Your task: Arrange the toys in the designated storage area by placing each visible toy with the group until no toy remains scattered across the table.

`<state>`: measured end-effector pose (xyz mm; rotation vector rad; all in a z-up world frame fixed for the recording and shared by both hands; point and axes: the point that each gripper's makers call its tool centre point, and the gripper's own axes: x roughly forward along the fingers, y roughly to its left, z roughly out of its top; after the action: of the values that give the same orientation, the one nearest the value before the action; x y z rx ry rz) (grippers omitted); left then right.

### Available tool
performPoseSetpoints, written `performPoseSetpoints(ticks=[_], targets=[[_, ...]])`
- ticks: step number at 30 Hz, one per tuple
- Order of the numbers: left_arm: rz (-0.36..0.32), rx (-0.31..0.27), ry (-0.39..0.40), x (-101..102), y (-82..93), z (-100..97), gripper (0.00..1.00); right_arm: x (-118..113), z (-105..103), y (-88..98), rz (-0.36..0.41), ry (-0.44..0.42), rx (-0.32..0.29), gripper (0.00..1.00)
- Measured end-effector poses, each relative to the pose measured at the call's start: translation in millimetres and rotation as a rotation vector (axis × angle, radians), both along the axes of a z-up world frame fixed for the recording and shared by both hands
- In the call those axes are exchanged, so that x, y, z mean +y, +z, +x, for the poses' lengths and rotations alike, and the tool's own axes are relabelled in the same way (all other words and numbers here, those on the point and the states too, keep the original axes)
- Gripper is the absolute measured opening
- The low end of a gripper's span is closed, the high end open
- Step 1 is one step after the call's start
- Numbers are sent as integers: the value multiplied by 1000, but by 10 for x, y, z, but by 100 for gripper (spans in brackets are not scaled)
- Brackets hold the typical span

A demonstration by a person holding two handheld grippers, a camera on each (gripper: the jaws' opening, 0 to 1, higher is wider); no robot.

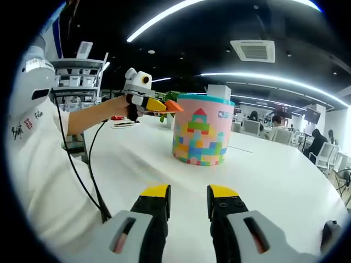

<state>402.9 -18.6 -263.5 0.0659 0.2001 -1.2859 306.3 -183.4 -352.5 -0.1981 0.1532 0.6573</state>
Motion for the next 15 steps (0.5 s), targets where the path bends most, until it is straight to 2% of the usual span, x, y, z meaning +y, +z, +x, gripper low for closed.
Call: performPoseSetpoints(ticks=[5, 11, 15], targets=[[-9, -9, 3, 45, 65, 3, 21, 1, 2, -2, -2, -1, 1, 27], [-60, -49, 73, 276, 409, 145, 21, 16, -5, 8, -2, 2, -3, 27], [-40, -86, 101, 467, 566, 290, 21, 1, -7, 18, -4, -1, -6, 27]])
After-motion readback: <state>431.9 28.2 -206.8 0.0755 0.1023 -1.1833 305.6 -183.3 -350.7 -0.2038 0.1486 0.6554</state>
